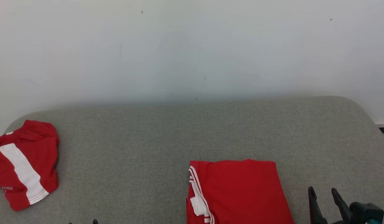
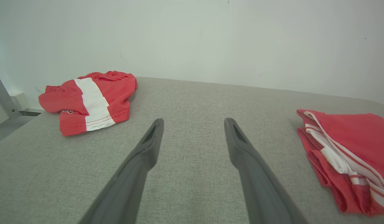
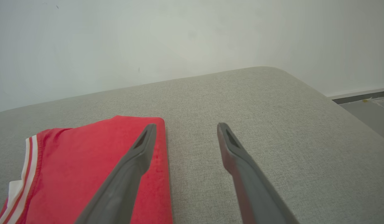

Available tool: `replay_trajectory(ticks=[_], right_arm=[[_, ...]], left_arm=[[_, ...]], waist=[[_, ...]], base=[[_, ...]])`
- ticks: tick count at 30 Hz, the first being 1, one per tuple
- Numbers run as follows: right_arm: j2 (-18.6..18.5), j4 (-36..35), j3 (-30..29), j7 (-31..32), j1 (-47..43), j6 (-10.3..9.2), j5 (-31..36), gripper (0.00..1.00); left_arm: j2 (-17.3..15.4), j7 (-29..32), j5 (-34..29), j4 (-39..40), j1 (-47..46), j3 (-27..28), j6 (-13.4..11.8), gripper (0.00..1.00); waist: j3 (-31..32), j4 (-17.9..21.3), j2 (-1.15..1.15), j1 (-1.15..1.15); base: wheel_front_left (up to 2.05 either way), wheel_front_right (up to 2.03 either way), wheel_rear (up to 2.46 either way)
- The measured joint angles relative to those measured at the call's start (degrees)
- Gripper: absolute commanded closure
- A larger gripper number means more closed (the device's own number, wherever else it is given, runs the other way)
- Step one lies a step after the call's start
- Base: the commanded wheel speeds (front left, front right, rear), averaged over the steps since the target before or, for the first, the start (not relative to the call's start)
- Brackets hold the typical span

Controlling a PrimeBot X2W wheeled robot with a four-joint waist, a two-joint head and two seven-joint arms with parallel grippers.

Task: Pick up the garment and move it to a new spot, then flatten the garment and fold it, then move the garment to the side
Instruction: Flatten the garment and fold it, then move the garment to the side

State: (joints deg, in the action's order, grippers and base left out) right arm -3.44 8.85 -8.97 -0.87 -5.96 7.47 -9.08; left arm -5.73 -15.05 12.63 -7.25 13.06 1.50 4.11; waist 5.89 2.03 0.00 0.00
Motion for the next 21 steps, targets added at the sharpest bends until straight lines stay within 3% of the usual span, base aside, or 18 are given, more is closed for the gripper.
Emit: replay_trajectory(ticks=[17, 21], right_arm=[[0.37, -0.33, 0.62, 1.45, 0.21, 0.00, 0.52, 0.00], [0.43, -0.47, 0.04, 5.42, 0.33, 0.00, 0.30, 0.00]], left_arm=[[1.44, 0.00, -2.13, 1.05, -0.08, 0.55, 1.37, 0.00], [1.63, 0.00, -2.50, 2.34, -0.11, 0.46, 1.47, 0.00]], waist=[[-0.37, -0.70, 0.00, 0.00], [-0.48, -1.17, 0.00, 0.00]], base=[[0.00, 0.00, 0.00], [0.00, 0.00, 0.00]])
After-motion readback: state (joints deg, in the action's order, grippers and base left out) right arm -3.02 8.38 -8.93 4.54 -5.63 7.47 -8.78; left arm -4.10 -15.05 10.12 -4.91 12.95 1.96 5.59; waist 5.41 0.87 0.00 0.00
